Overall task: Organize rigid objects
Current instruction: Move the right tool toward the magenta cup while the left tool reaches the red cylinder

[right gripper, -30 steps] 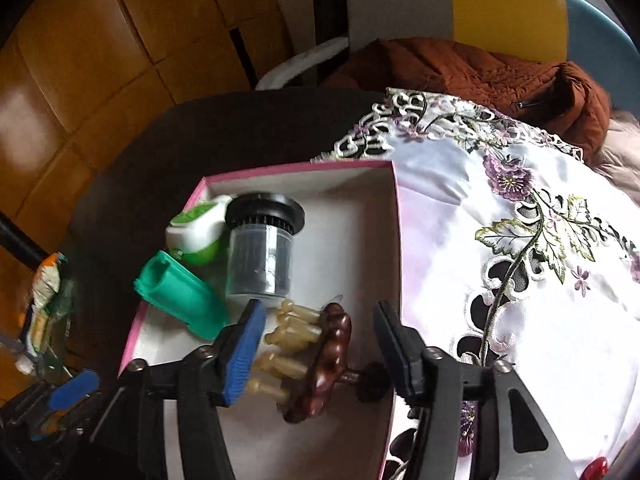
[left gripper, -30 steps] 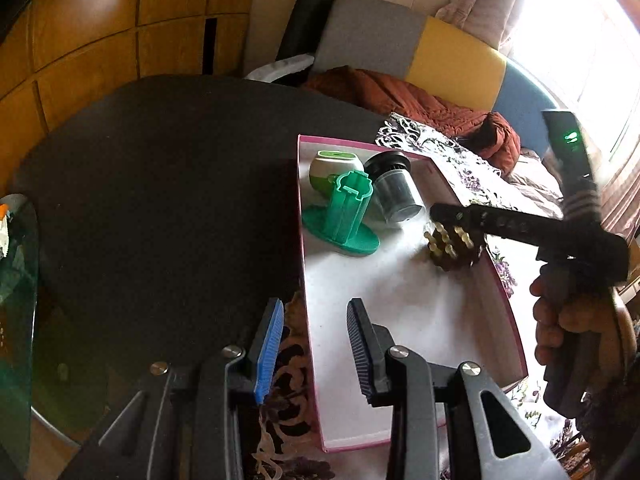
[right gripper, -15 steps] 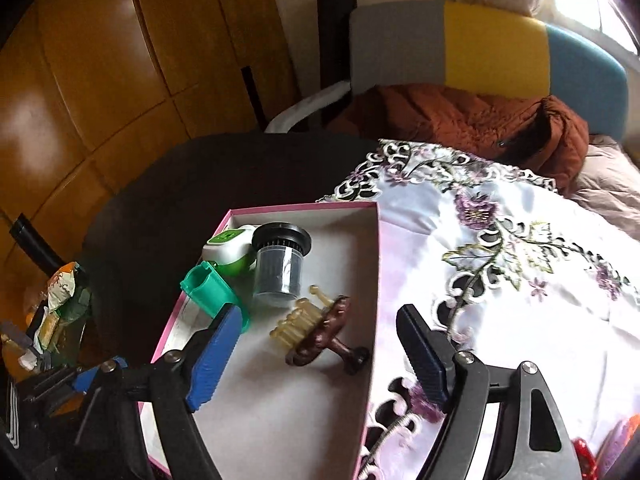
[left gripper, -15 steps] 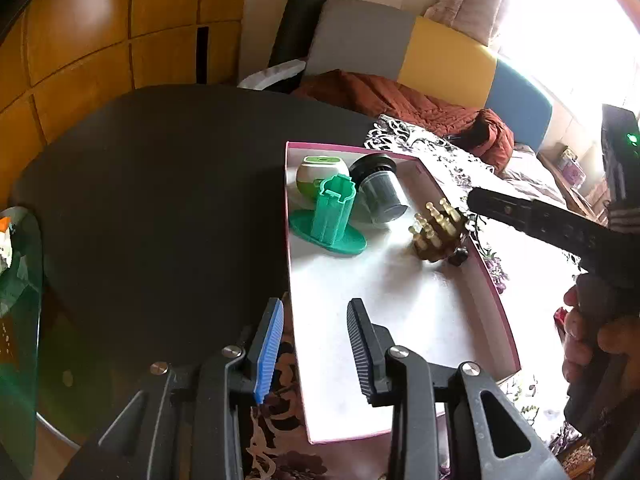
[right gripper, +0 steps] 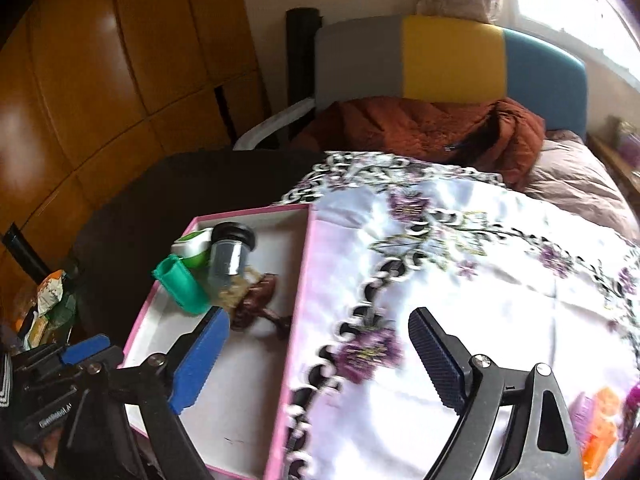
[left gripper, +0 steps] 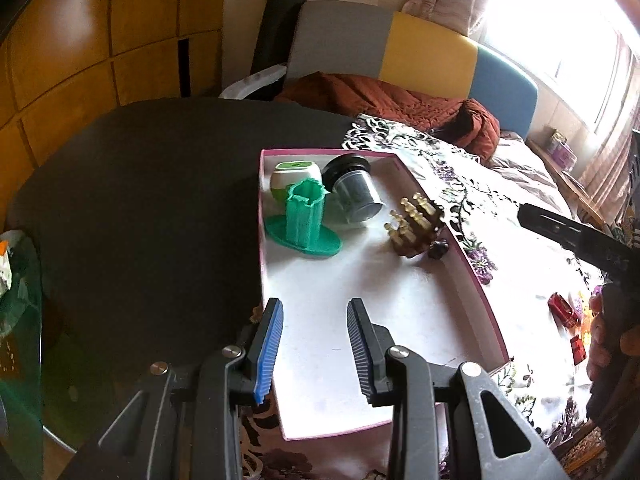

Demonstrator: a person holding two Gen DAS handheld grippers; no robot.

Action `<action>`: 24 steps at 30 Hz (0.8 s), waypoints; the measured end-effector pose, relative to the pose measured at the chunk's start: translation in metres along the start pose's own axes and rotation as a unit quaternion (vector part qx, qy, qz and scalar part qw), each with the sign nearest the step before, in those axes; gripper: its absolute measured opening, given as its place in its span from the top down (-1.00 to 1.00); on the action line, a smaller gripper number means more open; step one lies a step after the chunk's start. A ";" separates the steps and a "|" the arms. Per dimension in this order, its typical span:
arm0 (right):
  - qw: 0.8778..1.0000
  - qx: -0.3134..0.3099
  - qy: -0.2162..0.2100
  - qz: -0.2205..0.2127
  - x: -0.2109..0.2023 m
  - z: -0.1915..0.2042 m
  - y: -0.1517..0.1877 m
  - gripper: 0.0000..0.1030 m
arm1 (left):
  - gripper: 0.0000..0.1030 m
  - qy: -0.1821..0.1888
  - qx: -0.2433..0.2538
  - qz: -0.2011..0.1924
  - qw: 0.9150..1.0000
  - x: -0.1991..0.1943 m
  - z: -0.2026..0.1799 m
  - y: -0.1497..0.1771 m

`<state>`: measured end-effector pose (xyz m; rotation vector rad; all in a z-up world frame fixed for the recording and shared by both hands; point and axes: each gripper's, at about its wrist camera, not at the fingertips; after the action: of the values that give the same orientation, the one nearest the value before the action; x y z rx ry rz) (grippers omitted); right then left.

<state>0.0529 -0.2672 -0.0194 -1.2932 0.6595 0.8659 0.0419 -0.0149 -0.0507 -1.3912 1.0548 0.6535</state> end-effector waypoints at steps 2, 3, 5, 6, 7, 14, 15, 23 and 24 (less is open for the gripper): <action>1.000 0.011 0.009 -0.006 -0.008 -0.014 0.003 -0.79 | 0.36 -0.002 0.006 0.000 1.000 -0.001 -0.004 -0.001; 1.000 0.016 0.014 -0.008 -0.013 -0.022 0.005 -0.79 | 0.36 -0.002 0.010 0.000 1.000 -0.001 -0.006 -0.002; 0.999 0.031 0.026 -0.014 -0.023 -0.040 0.008 -0.79 | 0.36 -0.001 0.019 0.001 1.000 -0.002 -0.011 -0.003; 0.998 0.041 0.032 -0.017 -0.028 -0.051 0.010 -0.80 | 0.36 -0.001 0.026 0.001 1.000 -0.002 -0.015 -0.003; 0.998 0.049 0.038 -0.020 -0.033 -0.060 0.012 -0.80 | 0.34 -0.001 0.031 0.000 1.000 -0.003 -0.018 -0.004; 0.984 0.143 0.098 -0.051 -0.076 -0.145 0.030 -0.86 | 0.34 0.018 0.083 0.000 0.996 -0.005 -0.051 -0.008; 0.979 0.160 0.108 -0.058 -0.081 -0.158 0.033 -0.88 | 0.34 0.022 0.090 0.001 0.996 -0.005 -0.056 -0.009; 0.906 0.358 0.187 -0.127 -0.123 -0.261 0.080 -0.89 | 0.34 0.078 0.163 0.023 0.983 0.001 -0.119 -0.018; 0.897 0.385 0.172 -0.131 -0.124 -0.269 0.086 -0.89 | 0.34 0.086 0.175 0.027 0.980 0.004 -0.132 -0.017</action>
<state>-0.0719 -0.5493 -0.0097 -0.7718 0.9566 0.0980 0.0318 -0.1454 -0.0288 -1.1274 1.2818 0.3668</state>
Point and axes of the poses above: each gripper's, at about its wrist camera, not at the fingertips, and x roughly the way its jaws point, z to its left, y to its underside, and after that the axes turned 12 degrees about z, right-handed
